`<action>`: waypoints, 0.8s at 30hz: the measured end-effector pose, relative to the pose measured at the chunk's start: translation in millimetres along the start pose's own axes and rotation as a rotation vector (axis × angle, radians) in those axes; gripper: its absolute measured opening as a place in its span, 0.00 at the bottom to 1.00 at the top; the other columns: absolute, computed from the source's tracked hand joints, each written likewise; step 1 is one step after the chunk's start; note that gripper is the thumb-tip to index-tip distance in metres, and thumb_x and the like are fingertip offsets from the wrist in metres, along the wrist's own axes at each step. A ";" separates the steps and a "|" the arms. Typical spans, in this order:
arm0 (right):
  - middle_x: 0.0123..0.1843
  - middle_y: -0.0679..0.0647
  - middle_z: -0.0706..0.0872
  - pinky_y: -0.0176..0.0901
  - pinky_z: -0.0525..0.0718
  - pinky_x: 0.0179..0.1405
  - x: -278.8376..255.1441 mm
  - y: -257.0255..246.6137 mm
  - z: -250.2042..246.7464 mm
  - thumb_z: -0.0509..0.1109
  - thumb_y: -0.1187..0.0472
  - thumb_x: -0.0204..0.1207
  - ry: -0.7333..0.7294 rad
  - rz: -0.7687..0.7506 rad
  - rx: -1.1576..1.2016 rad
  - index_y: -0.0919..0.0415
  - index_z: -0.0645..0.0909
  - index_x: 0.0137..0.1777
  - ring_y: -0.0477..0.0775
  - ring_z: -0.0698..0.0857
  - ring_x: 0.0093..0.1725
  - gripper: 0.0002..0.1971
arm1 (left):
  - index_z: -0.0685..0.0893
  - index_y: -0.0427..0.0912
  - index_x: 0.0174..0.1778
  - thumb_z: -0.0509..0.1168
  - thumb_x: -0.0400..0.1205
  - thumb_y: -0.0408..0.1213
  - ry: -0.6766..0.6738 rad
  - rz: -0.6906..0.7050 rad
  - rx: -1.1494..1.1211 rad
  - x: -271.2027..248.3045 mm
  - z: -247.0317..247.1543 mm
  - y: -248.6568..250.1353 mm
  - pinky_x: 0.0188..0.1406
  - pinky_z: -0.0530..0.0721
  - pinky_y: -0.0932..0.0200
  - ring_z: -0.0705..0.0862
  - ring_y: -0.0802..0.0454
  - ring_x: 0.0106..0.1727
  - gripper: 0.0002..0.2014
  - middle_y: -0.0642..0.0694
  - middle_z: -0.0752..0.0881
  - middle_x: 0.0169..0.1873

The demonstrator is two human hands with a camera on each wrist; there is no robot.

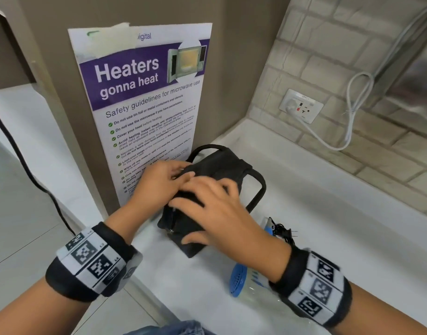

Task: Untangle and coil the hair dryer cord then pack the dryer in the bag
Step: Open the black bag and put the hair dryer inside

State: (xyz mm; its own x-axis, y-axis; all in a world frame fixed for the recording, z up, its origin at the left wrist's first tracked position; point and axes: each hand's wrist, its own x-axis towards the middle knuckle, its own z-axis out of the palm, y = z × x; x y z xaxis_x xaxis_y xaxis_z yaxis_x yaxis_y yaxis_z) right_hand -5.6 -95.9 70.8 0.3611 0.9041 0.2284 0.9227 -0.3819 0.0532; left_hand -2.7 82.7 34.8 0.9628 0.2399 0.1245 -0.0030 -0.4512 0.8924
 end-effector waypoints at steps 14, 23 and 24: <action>0.40 0.55 0.83 0.51 0.80 0.50 -40.9 30.8 -6.0 0.49 0.73 0.65 -0.227 0.233 0.095 0.56 0.76 0.50 0.61 0.84 0.42 0.20 | 0.78 0.42 0.45 0.65 0.77 0.31 0.165 0.143 0.520 17.0 8.5 33.6 0.39 0.75 0.52 0.79 0.46 0.43 0.04 0.47 0.79 0.40; 0.37 0.48 0.77 0.43 0.74 0.38 -56.2 42.9 2.0 0.71 0.75 0.65 -0.182 0.236 0.035 0.52 0.77 0.50 0.53 0.82 0.37 0.19 | 0.76 0.42 0.50 0.64 0.78 0.34 0.237 0.101 0.501 5.8 19.4 28.4 0.38 0.82 0.47 0.80 0.44 0.43 0.06 0.43 0.80 0.47; 0.37 0.49 0.77 0.43 0.75 0.41 -54.9 41.9 3.5 0.72 0.73 0.67 -0.151 0.224 0.031 0.52 0.77 0.51 0.53 0.81 0.36 0.17 | 0.76 0.42 0.51 0.64 0.78 0.34 0.266 0.105 0.477 5.3 18.8 29.9 0.39 0.83 0.46 0.81 0.44 0.43 0.07 0.43 0.80 0.48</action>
State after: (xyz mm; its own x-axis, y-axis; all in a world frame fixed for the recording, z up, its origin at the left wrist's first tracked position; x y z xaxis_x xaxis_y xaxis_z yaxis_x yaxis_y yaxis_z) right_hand 13.7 -160.8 57.0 0.5709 0.8167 0.0836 0.8201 -0.5720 -0.0128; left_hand 7.4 54.3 54.0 0.8621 0.3536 0.3631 0.0866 -0.8086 0.5819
